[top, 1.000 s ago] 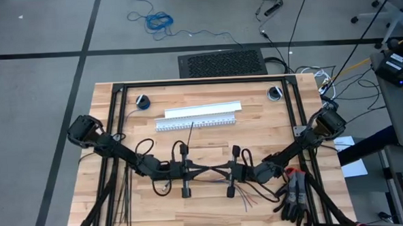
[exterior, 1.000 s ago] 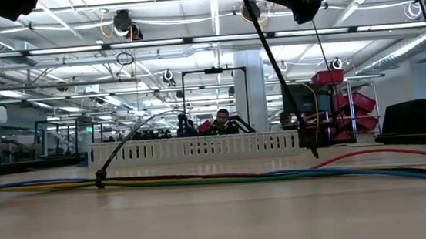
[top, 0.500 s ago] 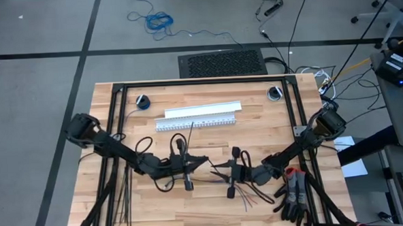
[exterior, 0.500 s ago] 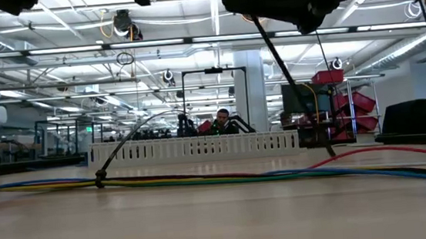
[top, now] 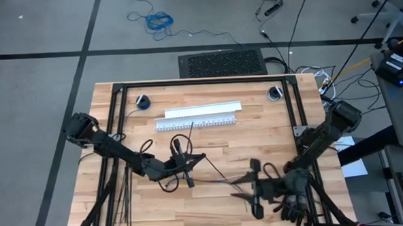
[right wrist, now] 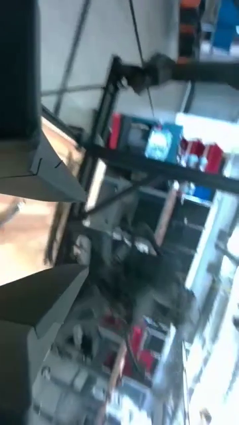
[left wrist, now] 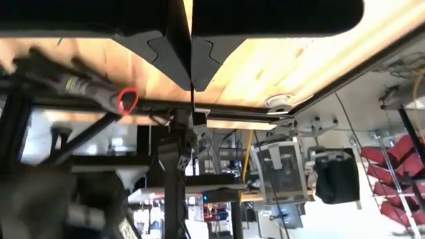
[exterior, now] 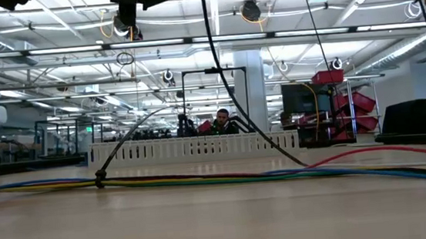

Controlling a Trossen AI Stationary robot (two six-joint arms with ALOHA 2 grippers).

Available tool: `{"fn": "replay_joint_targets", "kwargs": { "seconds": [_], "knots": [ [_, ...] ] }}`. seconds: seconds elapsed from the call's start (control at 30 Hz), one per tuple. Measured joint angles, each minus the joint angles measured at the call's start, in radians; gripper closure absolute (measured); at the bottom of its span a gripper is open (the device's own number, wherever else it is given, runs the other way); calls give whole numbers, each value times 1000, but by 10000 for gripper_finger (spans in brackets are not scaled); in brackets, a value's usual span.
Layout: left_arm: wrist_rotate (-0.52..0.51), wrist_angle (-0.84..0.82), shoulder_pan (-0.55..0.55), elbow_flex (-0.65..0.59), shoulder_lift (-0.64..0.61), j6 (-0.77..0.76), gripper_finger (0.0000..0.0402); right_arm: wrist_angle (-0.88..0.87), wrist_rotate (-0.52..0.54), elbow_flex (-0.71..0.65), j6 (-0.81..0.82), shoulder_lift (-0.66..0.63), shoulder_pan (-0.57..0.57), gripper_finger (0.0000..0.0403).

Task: Ziptie cables
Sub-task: Wrap the black zip tie on the cables

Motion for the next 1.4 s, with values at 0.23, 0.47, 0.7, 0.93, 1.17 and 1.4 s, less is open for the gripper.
{"fn": "replay_joint_targets", "kwargs": {
  "seconds": [0.23,0.47,0.7,0.93,1.17,1.4],
  "knots": [
    [126,-100,73,0,0,114,402,-1,134,0,-70,-60,34,258],
    [216,-100,184,0,0,202,402,-78,135,0,12,-60,14,259],
    [363,-91,284,0,0,262,402,-163,138,0,94,-60,-1,259],
    [518,-200,304,-1,32,107,402,-184,144,0,113,-59,0,259],
    [667,-152,233,-2,118,9,402,-184,144,0,111,-59,-9,259],
    [696,-116,211,-2,124,7,402,-212,143,1,107,-59,-16,259]
  ]
}}
